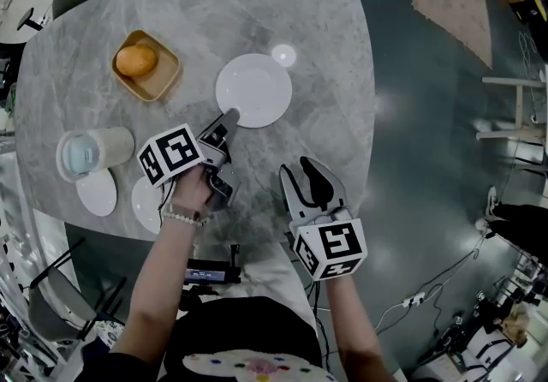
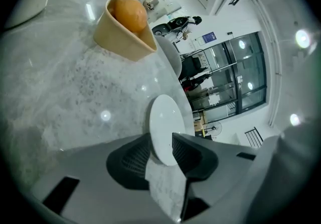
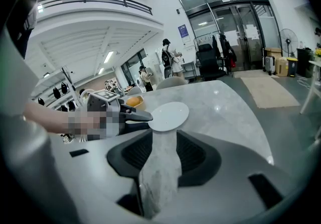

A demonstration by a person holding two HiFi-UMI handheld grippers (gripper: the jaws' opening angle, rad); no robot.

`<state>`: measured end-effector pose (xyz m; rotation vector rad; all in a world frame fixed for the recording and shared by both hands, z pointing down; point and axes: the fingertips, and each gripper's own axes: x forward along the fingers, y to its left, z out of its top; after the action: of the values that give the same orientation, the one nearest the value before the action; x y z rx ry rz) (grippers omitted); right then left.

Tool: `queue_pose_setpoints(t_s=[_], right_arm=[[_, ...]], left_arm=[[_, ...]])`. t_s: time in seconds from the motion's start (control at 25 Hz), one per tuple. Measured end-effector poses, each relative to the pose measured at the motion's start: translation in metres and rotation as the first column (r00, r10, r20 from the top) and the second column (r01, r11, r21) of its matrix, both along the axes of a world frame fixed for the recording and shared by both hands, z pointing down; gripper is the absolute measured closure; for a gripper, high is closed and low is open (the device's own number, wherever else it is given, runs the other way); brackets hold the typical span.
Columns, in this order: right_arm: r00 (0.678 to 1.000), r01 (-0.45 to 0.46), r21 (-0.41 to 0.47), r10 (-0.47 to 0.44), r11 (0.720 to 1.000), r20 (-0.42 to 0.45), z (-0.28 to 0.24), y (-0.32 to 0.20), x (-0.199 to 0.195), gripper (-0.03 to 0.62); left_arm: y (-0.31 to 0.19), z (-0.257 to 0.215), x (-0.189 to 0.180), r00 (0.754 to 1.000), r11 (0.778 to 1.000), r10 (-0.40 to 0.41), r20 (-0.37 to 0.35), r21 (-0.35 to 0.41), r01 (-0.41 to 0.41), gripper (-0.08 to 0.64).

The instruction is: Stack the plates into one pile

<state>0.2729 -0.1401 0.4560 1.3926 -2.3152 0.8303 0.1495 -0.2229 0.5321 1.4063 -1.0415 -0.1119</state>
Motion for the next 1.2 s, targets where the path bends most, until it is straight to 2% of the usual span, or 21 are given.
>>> queue_pose_setpoints(t_s=[0.2, 0.64, 0.92, 1.04, 1.2], right_arm=[[1.0, -0.004, -0.001, 0.004, 1.0, -0.003, 0.002, 0.001, 0.001, 0.46], [1.0, 0.007, -0.032, -0.006, 0.999, 0.024, 0.011, 0.012, -0.009, 0.46], [0.98, -0.036, -0.111, 0.057, 0.993, 0.189, 0.016, 0.001, -0.023, 0.449], [0.95, -0.06, -0.167, 0.107, 0.984, 0.295, 0.019, -0.006, -0.031, 0.43], [0.885, -0.087, -0.253, 0.192, 0.963, 0.424, 0.027, -0.016, -0.042, 0.417]], left_arm=[[0.006, 0.007, -0.004, 0.998, 0.999, 0.01, 0.062, -0.032, -0.008, 0.509], [0.004, -0.015, 0.002, 1.0, 1.0, -0.017, 0.005, 0.015, 0.017, 0.528], [0.006, -0.026, 0.007, 1.0, 1.0, -0.015, -0.019, 0.018, 0.015, 0.532], [0.007, -0.029, 0.008, 1.0, 1.0, -0.014, -0.023, 0.017, 0.014, 0.532], [0.009, -0.031, 0.008, 1.0, 1.0, -0.01, -0.028, 0.018, 0.011, 0.534]])
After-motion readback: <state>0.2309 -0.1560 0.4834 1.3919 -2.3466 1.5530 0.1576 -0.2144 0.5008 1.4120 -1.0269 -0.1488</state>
